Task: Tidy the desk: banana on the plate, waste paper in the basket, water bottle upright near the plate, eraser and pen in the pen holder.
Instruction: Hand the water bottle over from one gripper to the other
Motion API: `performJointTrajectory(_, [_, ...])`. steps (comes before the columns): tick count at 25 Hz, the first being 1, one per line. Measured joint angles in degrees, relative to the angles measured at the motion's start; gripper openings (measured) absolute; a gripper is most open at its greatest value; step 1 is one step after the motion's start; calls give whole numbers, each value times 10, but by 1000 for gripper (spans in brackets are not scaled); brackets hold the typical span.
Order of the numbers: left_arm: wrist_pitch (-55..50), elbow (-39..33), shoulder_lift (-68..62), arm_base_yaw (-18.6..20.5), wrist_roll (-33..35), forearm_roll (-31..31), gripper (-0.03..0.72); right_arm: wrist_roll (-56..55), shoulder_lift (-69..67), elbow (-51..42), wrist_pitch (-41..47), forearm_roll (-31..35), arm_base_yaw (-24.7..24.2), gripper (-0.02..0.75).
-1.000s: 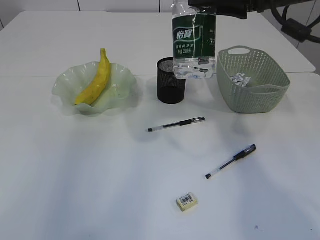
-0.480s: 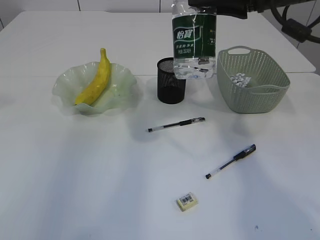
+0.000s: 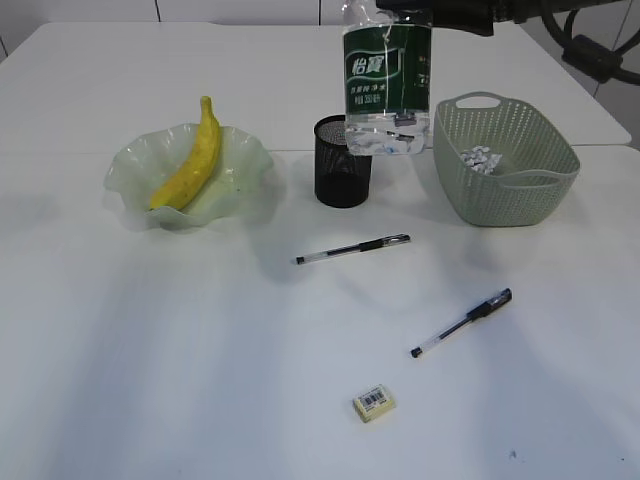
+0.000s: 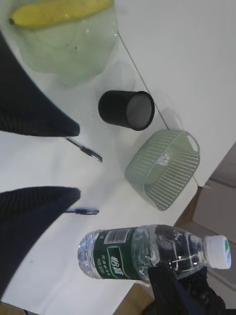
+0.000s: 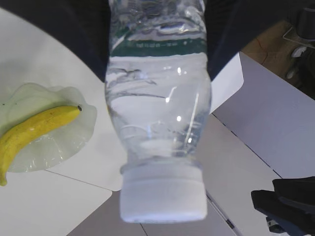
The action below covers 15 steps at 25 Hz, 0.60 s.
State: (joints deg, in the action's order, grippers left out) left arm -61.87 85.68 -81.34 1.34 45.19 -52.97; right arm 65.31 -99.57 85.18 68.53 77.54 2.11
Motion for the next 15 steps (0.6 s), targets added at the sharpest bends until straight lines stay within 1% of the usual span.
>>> performJointTrajectory(6, [-30, -81, 0, 47, 142, -150, 240, 0, 0, 0, 0, 0, 0, 358])
performJointTrajectory(8, [-53, -111, 0, 57, 192, -201, 240, 0, 0, 0, 0, 1, 0, 358])
performJointTrajectory(10, [-64, -138, 0, 64, 232, -238, 240, 0, 0, 0, 0, 1, 0, 358])
performJointTrajectory(11, [-65, -150, 0, 65, 250, -252, 240, 0, 0, 0, 0, 1, 1, 358])
performJointTrajectory(15, [-66, -183, 0, 65, 297, -268, 240, 1, 0, 0, 0, 1, 1, 358])
